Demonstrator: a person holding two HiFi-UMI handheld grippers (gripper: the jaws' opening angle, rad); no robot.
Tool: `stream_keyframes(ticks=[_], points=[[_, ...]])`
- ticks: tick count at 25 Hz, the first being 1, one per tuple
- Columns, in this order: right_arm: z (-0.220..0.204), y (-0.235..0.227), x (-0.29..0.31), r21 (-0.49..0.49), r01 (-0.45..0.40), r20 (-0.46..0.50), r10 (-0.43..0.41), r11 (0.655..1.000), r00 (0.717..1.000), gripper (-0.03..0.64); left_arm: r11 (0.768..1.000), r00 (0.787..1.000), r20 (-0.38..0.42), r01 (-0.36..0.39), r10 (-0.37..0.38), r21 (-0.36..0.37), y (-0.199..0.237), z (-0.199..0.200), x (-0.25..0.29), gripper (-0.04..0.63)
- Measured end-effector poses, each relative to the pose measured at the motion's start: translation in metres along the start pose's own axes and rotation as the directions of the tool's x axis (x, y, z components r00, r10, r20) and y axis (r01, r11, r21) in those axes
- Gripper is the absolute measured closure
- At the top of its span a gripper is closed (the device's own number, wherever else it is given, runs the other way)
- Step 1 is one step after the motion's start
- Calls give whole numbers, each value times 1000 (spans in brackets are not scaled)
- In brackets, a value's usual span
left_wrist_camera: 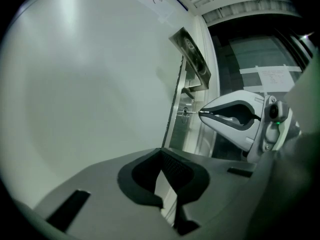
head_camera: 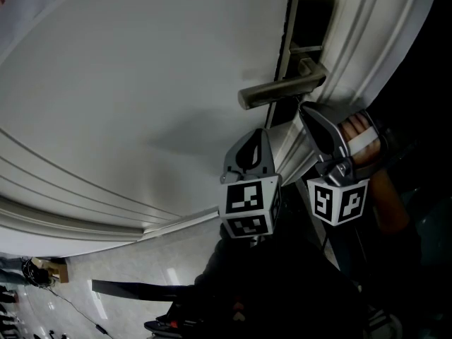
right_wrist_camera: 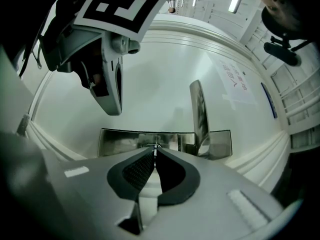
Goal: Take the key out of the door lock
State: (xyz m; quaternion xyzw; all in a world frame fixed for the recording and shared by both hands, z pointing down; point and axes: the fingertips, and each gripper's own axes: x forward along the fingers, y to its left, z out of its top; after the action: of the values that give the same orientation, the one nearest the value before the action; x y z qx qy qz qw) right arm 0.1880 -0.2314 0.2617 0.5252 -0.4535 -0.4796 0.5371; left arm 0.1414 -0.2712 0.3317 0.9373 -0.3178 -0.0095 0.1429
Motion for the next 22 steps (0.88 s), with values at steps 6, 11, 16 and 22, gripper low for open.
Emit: stream_keyframes(ticks=[6,11,16,22], points=[[0,0,-1,2,1,1,-1,1000,1000,604,1000,1000,0,0,0,3,-3,0,-2,595],[0,-1,-1,1,1,2,-1,1000,1000,604,1000,1000,-2,-5,5,-3,-2,-2,-3,595],[0,-1,-2,2,3,4,-3,1000,1000,604,1000,1000,-4,-4,4,-3,-2,-3,-3,595],[1,-1,-2,4,2,4,-2,1000,1000,604,1000,1000,-9,-1,1,-4,-3,-4,-2,595]])
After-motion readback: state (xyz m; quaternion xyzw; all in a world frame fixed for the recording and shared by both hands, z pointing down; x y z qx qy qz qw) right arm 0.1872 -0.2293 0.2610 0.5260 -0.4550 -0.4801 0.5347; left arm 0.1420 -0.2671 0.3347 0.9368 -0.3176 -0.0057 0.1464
